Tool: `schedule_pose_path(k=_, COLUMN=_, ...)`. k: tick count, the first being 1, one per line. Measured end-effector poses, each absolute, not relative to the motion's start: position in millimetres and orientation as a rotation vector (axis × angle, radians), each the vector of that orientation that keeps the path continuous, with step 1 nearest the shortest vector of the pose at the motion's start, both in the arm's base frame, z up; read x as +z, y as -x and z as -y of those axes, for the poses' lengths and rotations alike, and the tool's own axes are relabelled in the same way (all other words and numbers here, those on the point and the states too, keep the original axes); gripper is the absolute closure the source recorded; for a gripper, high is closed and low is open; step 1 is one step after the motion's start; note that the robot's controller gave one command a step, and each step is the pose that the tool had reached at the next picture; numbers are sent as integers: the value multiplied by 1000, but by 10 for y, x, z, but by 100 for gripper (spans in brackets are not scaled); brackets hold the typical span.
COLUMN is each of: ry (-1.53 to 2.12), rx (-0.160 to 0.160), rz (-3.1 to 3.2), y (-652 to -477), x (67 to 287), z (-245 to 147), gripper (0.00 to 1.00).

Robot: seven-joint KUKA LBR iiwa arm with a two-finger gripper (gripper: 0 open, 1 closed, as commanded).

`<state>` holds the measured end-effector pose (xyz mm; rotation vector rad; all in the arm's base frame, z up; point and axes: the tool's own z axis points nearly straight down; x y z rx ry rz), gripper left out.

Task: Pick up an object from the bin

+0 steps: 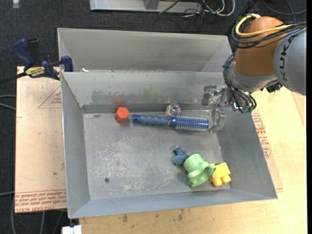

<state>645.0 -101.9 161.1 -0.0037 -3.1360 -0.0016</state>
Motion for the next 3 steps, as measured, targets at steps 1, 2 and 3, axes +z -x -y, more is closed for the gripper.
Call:
schedule_pose_path(k=1, ry=79, rx=-5, rz=3136, y=-6250, x=664, z=743, gripper=0)
schedule_pose_path(k=2, ry=80, rx=-1, rz=3142, y=-6269, x=705, z=758, gripper=100)
schedule_pose_path(k=3, ry=21, rx=3, rz=3152, y=-6196, x=2137, z=789, gripper=100)
